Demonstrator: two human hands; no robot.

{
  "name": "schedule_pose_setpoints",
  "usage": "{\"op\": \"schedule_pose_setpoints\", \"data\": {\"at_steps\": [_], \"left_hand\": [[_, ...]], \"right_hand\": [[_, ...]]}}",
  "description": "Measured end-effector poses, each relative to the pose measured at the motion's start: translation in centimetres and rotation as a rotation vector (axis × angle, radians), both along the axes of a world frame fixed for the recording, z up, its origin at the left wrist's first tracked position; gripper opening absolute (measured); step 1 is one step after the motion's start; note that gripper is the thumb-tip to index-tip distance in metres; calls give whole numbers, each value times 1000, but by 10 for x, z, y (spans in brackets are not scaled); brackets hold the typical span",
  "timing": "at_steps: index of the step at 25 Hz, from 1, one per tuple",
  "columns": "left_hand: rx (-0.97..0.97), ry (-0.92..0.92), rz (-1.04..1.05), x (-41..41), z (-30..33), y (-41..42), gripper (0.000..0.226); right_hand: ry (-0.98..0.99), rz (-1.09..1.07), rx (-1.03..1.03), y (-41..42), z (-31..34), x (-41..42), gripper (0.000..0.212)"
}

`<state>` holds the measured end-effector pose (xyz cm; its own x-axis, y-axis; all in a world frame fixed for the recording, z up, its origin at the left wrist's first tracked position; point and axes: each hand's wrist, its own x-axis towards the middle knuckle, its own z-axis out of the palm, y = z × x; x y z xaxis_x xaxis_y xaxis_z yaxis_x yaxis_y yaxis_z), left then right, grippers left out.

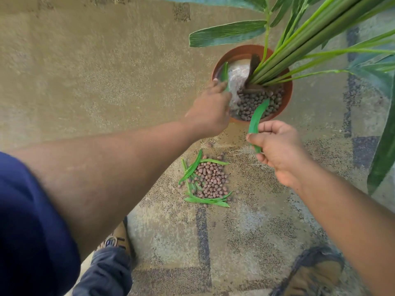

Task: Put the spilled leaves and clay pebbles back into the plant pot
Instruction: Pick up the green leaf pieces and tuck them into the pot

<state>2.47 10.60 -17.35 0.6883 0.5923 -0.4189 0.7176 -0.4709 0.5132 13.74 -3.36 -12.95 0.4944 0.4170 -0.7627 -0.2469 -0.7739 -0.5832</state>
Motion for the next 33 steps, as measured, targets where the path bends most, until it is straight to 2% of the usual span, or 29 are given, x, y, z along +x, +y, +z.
{"op": "schedule_pose_setpoints", "data": {"at_steps": [2,5,7,9,11,13,16,19,23,25,27,29,33], "left_hand": [[-4,-64,50,-10,-4,-8,39],[-143,-152,163,-18,-3,-12,39],[-205,-190,218,-19,0,-12,51],[-244,-201,230,-17,3,-12,77],[-247,-183,181,-17,3,-13,94],[-235,-131,114,-18,0,-10,99],[-128,-8,-59,-21,-6,-6,94],[-33,129,-213,-21,-10,-8,89],[-13,182,-220,-19,-13,-14,88],[-14,184,-216,-19,-14,-15,88],[-13,186,-222,-20,-14,-14,89],[-14,185,-222,-20,-14,-14,89],[-10,179,-218,-21,-17,-14,90]], "right_hand": [[-65,157,38,-3,0,-12,21],[-280,416,103,1,-1,-23,24],[-434,482,116,16,-5,-20,25],[-553,489,76,36,-13,-10,22],[-625,529,-1,56,-25,-1,17],[-673,562,-40,70,-39,6,17],[-746,553,-26,76,-53,10,17],[-843,606,9,65,-56,8,7],[-975,799,4,45,-55,16,17],[-983,858,13,37,-53,25,19],[-909,784,49,33,-50,32,18],[-820,698,107,36,-49,32,28],[-753,838,130,31,-53,16,46]]}}
